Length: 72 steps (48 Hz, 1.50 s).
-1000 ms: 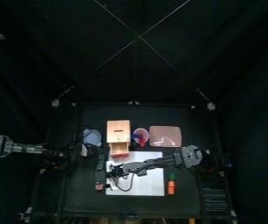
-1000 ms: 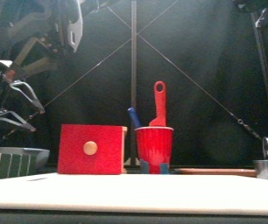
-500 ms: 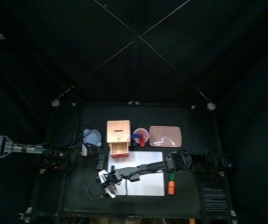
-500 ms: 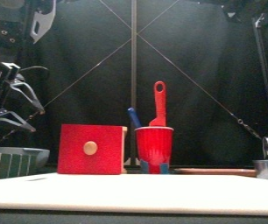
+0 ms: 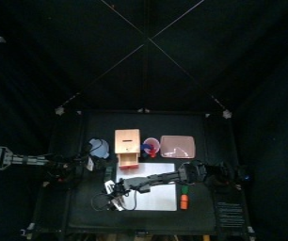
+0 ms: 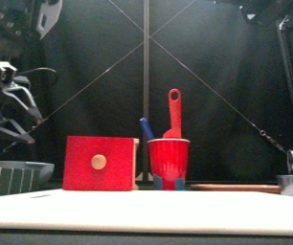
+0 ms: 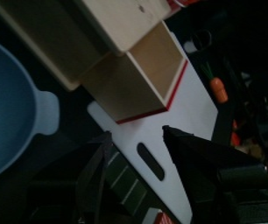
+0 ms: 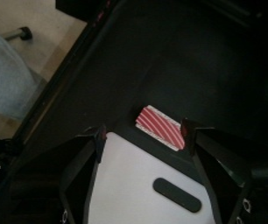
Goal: Grab salmon sushi
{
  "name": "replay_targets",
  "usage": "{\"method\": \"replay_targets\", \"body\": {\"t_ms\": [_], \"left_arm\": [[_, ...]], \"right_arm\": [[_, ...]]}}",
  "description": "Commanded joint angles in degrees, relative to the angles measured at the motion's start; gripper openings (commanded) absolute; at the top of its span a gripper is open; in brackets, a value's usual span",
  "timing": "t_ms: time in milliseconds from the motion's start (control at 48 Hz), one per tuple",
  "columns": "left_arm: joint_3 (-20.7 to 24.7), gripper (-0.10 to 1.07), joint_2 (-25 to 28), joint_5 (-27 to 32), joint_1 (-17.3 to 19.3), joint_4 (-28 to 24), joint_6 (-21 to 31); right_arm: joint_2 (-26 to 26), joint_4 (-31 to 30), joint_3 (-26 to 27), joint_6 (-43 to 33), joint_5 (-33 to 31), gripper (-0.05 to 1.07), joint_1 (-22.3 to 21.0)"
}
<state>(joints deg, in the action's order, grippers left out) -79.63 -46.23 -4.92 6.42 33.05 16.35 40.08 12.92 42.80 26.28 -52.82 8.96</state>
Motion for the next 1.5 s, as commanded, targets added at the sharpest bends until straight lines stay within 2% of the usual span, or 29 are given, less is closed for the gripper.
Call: {"method": "replay_targets", "body": {"t_ms": [0, 104, 292, 396, 521, 812, 979, 1167, 1354, 1479], "left_arm": [[2.9, 0.87, -1.6, 5.3, -0.1, -1.5, 0.2], [4.5, 0.87, -3.7, 13.6, 0.2, -1.1, 0.4], [6.2, 0.87, -5.3, 24.0, 0.3, -0.1, 0.4], [7.2, 0.87, -5.3, 26.5, 0.4, 3.1, 1.9], [9.1, 0.88, -5.2, 27.2, -0.2, 9.6, 4.4], [10.6, 0.88, -2.2, 30.7, -2.8, 14.2, 7.3], [13.6, 0.88, 0.4, 31.0, -3.0, 10.9, 10.4], [16.9, 0.88, 2.6, 32.7, -4.0, 6.6, 15.5], [18.7, 0.88, 6.3, 34.5, -6.9, -0.3, 25.3], [20.7, 0.88, 7.4, 35.5, -9.0, -7.3, 34.1]], "right_arm": [[-6.4, 0.4, -0.4, -0.6, 0.4, 0.96, -0.8], [-9.0, -0.1, -3.4, -2.5, 0.7, 0.91, -1.6], [-14.3, 0.4, -12.0, -3.9, 4.7, 0.71, -3.0], [-17.4, 1.8, -16.7, -4.0, 7.5, 0.64, -4.0], [-21.5, 4.7, -23.6, -4.0, 10.8, 0.63, -5.5], [-29.6, 7.8, -39.8, -4.0, 19.4, 0.63, -9.0], [-33.7, 10.4, -47.2, -4.0, 22.9, 0.63, -11.3], [-36.3, 11.3, -52.6, -4.0, 25.5, 0.63, -12.7], [-38.0, 11.6, -56.3, -4.0, 26.8, 0.63, -13.4], [-39.1, 11.6, -58.3, -4.0, 28.3, 0.63, -14.0]]}}
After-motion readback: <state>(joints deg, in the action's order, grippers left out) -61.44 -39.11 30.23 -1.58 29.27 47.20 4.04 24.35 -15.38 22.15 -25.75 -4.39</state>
